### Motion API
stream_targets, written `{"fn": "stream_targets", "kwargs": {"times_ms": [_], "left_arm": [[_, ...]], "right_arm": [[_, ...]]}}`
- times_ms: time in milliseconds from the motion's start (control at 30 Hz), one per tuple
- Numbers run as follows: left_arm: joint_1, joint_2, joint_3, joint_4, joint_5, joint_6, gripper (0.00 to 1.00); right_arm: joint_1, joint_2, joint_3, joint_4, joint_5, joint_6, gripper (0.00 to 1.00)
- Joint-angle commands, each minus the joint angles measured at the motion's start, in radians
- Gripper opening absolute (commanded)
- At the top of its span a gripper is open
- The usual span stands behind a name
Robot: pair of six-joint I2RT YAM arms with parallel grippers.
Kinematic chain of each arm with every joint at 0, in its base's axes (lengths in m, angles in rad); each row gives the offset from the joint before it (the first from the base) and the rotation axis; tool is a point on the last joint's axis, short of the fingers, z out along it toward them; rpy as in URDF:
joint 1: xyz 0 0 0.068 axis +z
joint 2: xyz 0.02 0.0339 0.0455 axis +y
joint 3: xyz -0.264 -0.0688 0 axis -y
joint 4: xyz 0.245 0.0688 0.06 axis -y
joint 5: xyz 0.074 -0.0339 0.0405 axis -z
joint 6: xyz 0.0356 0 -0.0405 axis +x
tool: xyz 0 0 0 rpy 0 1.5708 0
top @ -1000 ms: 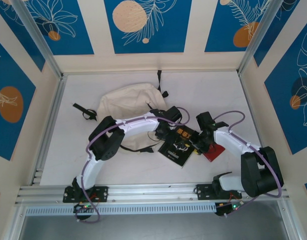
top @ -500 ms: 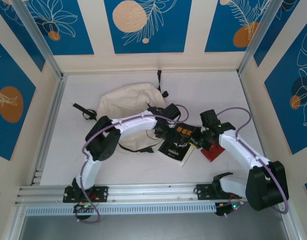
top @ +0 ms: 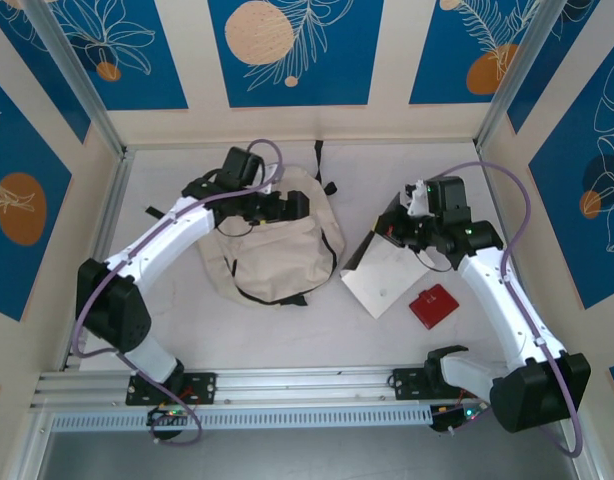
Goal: Pack the student bag
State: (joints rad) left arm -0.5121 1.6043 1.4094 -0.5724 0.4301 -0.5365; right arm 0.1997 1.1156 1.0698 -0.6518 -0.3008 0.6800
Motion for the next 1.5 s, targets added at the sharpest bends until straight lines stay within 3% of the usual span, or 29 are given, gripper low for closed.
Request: {"fn": "stream_targets", "kwargs": {"times_ms": [0,133,400,600,700,800,867,933,1100,1467], "left_arm": [[0.043,-0.043,-0.083,0.109,0.193,-0.041,1.0],[0.105,-0.071,-0.152,0.146,0.213,-0.089,1.0],[0.196,-0.169,-0.242,0.048,-0.083,-0.103,1.0],[0.222,-0.197,-0.283,0.016,-0.135,-0.08,1.0],[0.222,-0.192,-0.302,0.02,-0.11,-0.064,1.0],[0.221,-0.184,-0.314,0.027,-0.07,-0.045,1.0],[0.218,-0.174,-0.32,0.034,-0.047,-0.037,1.0],[0.211,-0.157,-0.323,0.043,-0.02,-0.028,1.0],[0.179,-0.097,-0.319,0.059,0.017,-0.01,0.97],[0.023,0.019,-0.248,0.091,0.085,0.0,0.9]], "right_arm": [[0.002,0.026,0.081,0.068,-0.205,-0.059,0.0],[0.029,0.097,0.17,0.098,-0.312,-0.054,0.0],[0.227,0.382,0.386,0.107,-0.348,-0.069,0.0],[0.249,0.535,0.397,0.093,-0.338,-0.081,0.0],[0.229,0.59,0.38,-0.005,-0.168,-0.105,0.15],[0.232,0.629,0.384,-0.13,0.088,-0.107,0.53],[0.238,0.641,0.372,-0.167,0.205,-0.086,0.66],[0.248,0.645,0.35,-0.178,0.284,-0.058,0.72],[0.258,0.663,0.256,-0.131,0.321,0.019,0.76],[0.256,0.692,0.145,-0.051,0.3,0.062,0.7]]}}
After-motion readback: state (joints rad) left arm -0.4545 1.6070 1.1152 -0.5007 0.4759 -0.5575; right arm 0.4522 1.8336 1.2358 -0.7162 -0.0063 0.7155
